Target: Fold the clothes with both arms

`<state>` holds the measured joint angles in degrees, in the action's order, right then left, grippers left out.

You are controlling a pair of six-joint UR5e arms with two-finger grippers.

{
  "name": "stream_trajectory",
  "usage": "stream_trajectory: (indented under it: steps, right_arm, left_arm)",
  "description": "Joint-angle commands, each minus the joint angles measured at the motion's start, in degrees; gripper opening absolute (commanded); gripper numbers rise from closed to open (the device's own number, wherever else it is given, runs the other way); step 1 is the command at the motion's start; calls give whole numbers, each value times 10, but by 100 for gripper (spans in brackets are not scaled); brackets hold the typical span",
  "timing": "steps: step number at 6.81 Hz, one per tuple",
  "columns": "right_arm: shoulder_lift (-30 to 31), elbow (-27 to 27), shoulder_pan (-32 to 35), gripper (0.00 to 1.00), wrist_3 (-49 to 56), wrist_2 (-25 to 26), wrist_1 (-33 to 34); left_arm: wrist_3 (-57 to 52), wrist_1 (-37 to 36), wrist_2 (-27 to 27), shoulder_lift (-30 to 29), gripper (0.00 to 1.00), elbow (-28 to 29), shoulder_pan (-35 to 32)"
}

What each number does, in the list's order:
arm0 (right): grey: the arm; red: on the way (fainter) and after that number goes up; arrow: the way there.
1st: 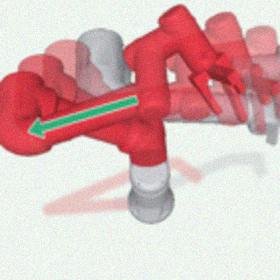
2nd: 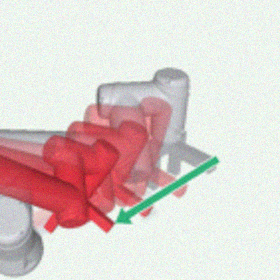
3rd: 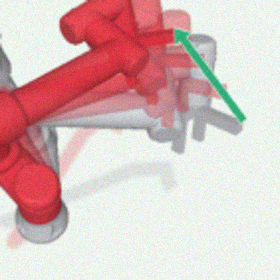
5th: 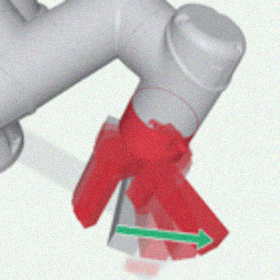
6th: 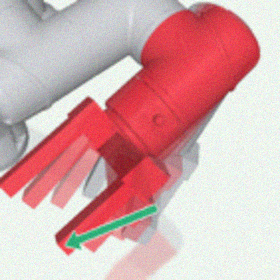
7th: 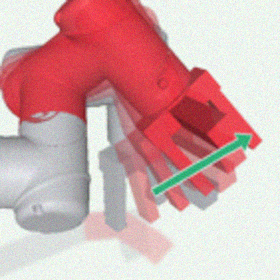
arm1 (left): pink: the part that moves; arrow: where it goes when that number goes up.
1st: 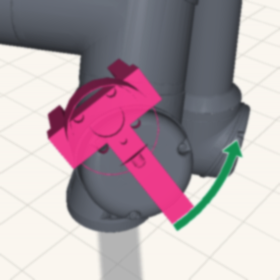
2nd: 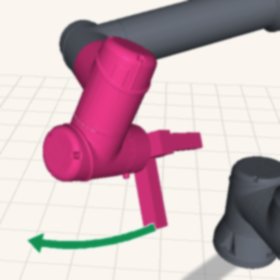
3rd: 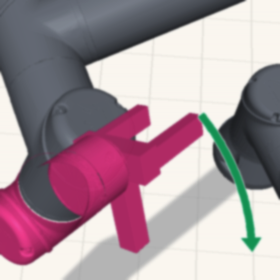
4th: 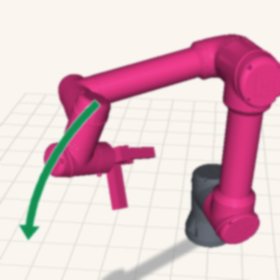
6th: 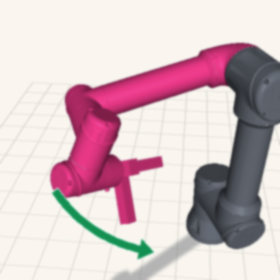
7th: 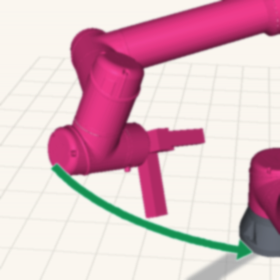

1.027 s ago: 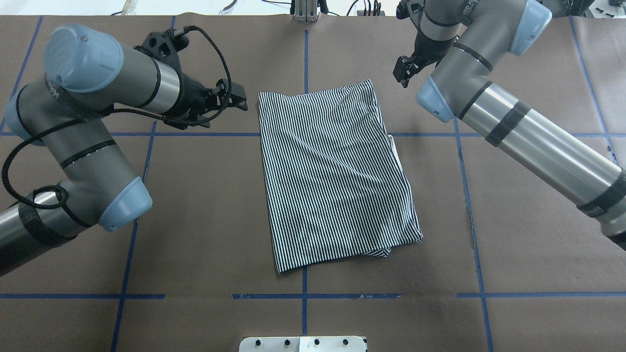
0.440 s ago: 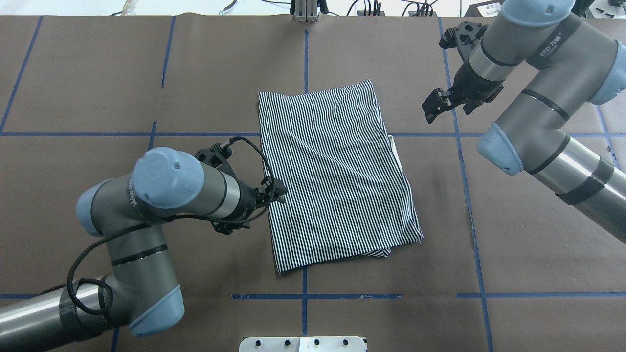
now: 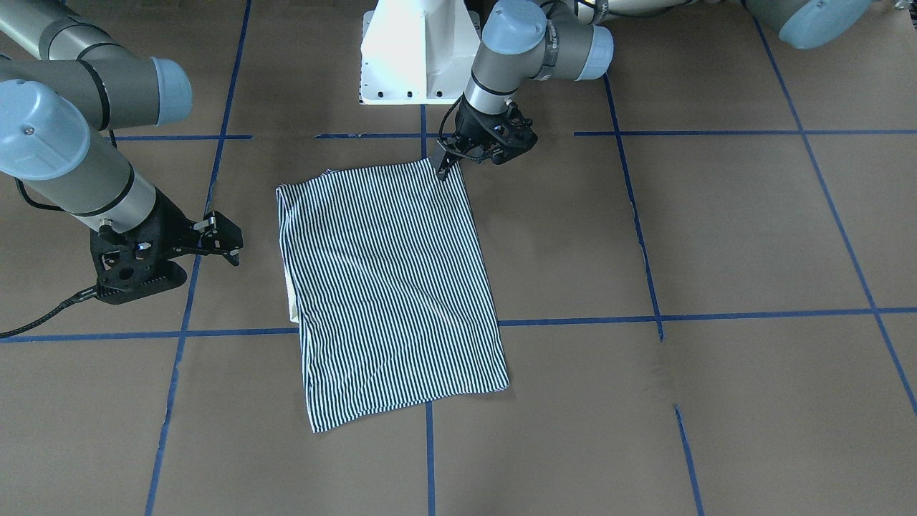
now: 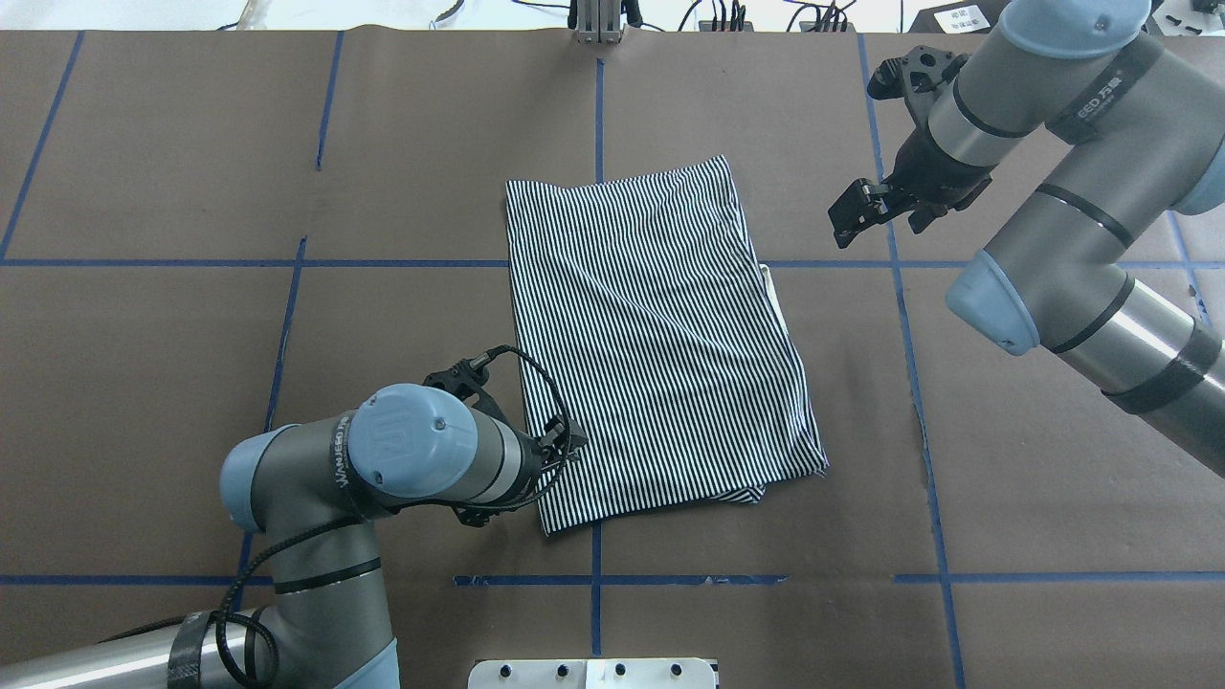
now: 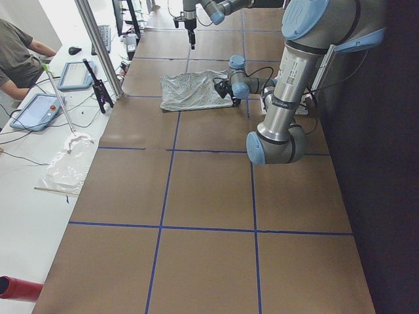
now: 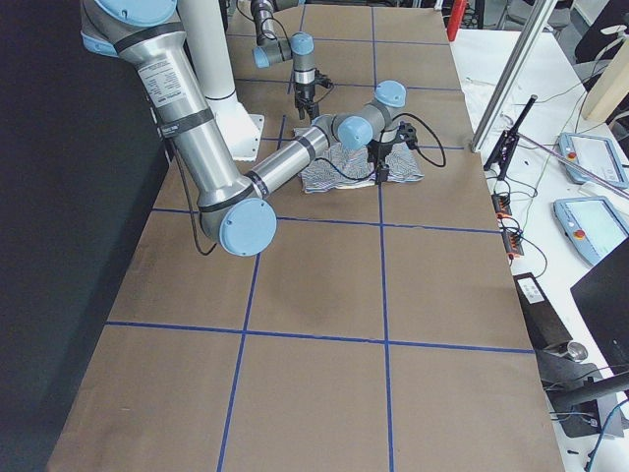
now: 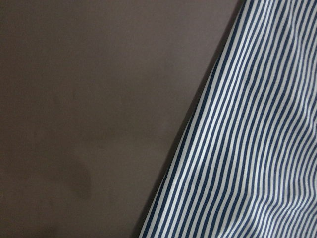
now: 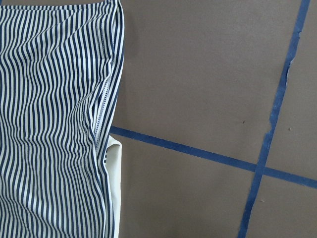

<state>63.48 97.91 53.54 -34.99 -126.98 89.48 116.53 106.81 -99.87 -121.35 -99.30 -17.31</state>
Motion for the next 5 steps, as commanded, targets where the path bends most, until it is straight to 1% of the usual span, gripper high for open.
stream_trajectory:
  steps: [1,2,3,4,5]
  right_arm:
    - [-1,0,0,100,-3,1,0]
    - [-1,0,0,100,-3,2,0]
    - [-1,0,0,100,-3,2,0]
    - [-1,0,0,100,-3,2,0]
    - [-1,0,1,100,-3,2,0]
  left_arm:
    - [16,-2,12,-6,91,11,21]
    - [17,-3,13,-6,90,11,25]
    - [29,-3,13,-6,87,12,31]
    - [33,-3,13,-6,79,12,31]
    - [46,-4,13,-11,57,12,31]
